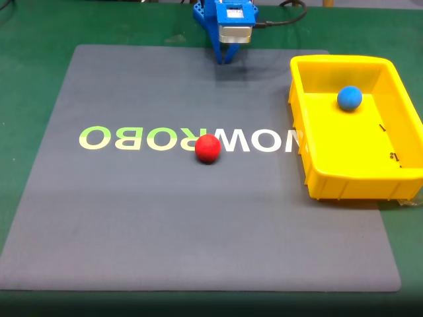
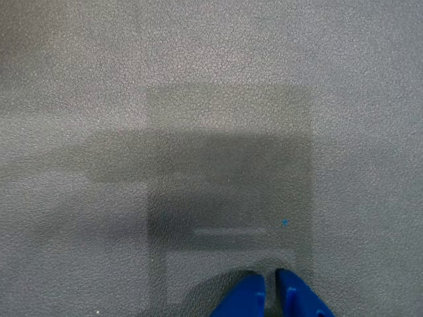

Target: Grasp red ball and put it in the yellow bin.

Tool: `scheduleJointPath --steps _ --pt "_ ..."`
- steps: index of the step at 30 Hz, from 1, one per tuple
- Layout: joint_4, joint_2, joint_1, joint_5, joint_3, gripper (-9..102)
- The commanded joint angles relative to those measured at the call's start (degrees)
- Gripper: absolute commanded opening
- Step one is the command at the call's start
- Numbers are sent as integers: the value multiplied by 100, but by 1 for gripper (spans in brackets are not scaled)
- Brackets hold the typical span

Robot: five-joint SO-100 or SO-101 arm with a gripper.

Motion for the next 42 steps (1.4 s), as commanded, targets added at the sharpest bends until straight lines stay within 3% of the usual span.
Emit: scheduleJointPath --steps 1,22,25,30,42 --pt "-70 9 -9 9 185 0" --pt "-62 35 26 18 185 1" --pt "-35 79 88 18 185 8" --pt "70 158 272 -387 176 36" --pt "44 158 976 -861 -940 39"
